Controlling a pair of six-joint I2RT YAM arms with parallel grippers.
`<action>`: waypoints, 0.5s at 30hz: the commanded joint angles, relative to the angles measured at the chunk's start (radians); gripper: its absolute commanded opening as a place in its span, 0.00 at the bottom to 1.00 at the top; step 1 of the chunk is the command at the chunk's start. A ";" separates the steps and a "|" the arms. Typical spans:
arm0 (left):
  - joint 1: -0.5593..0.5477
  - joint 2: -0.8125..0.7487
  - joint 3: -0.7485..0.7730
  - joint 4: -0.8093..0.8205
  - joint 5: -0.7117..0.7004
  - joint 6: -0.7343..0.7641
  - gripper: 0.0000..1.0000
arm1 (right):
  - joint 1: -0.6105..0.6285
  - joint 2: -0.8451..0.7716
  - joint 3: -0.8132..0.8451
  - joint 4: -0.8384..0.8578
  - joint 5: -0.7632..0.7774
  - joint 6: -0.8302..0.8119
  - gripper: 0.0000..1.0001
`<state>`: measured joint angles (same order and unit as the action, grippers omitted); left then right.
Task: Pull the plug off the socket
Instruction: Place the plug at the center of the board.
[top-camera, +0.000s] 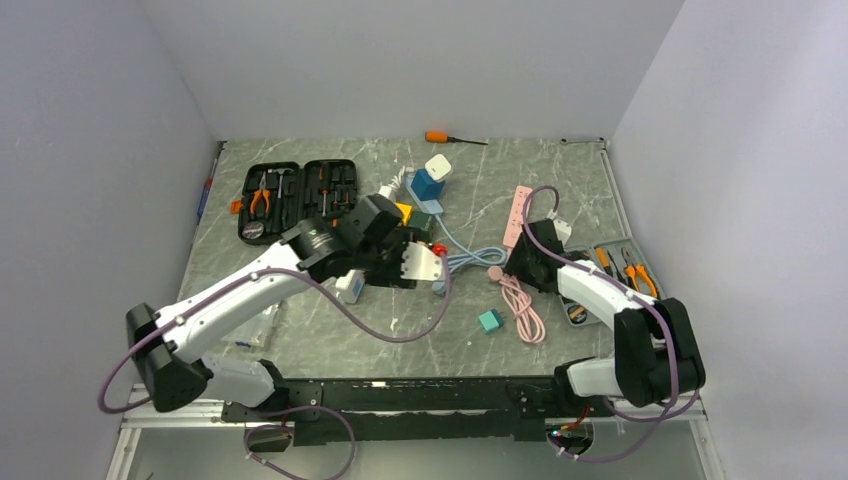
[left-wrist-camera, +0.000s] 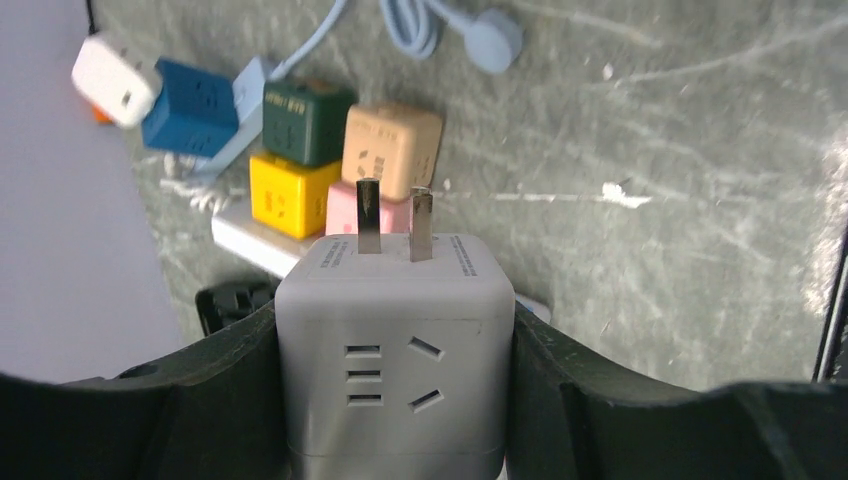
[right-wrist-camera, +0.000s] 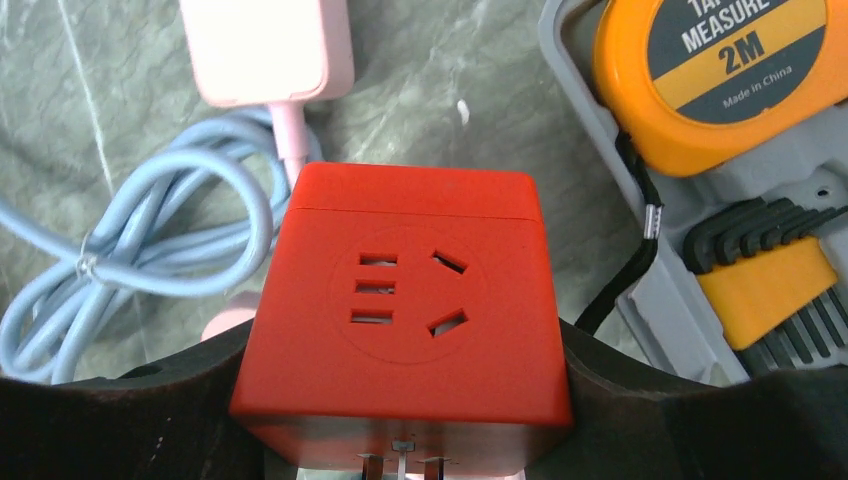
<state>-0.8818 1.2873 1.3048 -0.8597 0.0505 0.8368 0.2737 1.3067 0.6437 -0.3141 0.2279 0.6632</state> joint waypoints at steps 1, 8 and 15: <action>-0.080 0.106 0.100 0.003 0.056 -0.058 0.00 | -0.027 0.046 0.010 0.093 0.009 0.026 0.36; -0.143 0.340 0.205 0.034 0.066 -0.078 0.00 | -0.028 0.035 0.034 0.034 -0.037 0.008 0.70; -0.146 0.582 0.386 0.042 0.106 -0.156 0.00 | -0.031 -0.127 0.061 -0.082 -0.058 0.004 0.93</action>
<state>-1.0248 1.8065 1.5864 -0.8516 0.1074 0.7517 0.2474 1.2861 0.6460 -0.3225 0.1806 0.6716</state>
